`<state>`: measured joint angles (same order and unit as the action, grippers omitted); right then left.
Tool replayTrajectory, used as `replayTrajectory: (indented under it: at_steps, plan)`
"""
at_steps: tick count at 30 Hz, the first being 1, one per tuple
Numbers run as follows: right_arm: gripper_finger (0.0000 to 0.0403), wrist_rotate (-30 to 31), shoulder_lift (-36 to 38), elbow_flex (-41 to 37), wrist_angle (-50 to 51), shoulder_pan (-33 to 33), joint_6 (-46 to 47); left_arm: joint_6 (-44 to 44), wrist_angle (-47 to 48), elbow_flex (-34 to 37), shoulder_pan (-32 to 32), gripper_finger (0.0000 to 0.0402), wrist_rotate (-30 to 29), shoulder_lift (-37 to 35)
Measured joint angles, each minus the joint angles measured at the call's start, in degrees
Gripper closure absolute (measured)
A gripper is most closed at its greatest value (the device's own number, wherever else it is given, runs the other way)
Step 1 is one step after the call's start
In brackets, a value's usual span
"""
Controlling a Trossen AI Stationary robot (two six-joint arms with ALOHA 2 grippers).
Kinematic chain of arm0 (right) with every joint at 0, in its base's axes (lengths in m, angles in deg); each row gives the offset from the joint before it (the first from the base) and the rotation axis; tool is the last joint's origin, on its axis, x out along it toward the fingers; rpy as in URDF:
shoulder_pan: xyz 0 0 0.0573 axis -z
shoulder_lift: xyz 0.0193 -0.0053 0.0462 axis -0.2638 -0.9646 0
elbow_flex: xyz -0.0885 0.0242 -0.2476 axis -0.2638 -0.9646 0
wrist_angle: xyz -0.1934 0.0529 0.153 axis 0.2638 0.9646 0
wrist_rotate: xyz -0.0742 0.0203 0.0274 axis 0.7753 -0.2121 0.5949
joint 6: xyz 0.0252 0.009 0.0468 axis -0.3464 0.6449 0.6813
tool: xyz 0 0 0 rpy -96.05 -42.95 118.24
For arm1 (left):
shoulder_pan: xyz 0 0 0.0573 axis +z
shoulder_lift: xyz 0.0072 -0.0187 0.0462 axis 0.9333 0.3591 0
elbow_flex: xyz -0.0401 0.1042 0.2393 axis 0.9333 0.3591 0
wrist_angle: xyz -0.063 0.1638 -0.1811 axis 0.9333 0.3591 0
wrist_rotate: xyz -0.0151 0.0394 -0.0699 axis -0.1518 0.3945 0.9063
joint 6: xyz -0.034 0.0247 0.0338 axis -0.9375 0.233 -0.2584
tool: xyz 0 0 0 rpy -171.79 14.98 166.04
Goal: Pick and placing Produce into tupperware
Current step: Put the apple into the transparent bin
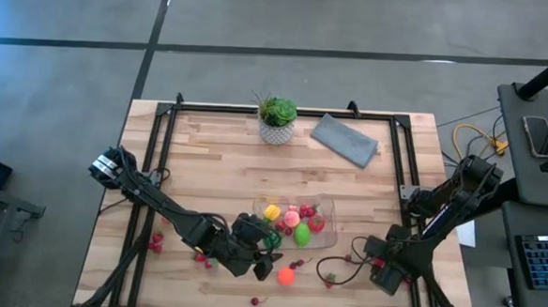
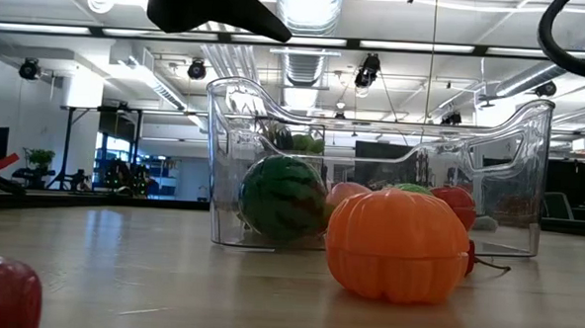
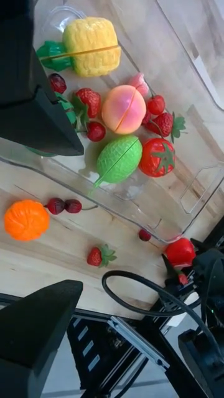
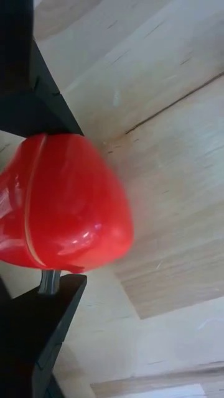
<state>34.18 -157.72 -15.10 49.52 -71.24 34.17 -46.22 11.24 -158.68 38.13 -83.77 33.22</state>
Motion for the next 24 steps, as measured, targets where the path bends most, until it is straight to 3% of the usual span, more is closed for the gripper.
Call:
replayTrajectory:
  at_steps: [7,14,19,24]
  plan:
    - [0.01,-0.47,0.45,0.03,-0.17,0.0,0.5,-0.02,0.0,0.0,-0.01,0.0072,0.0,0.0]
    - [0.0073,0.09,1.85,1.99,0.12,-0.01,4.51,0.0,-0.37,0.0,-0.07,0.0072,0.0,0.0]
    - [0.0079,6.39,3.76,7.16,4.04,0.06,6.32,0.11,-0.37,0.04,-0.09,0.0072,0.01,0.0]
    - [0.0083,17.56,6.21,16.05,13.69,0.56,8.97,0.14,-0.37,0.11,-0.09,0.0072,0.01,0.0]
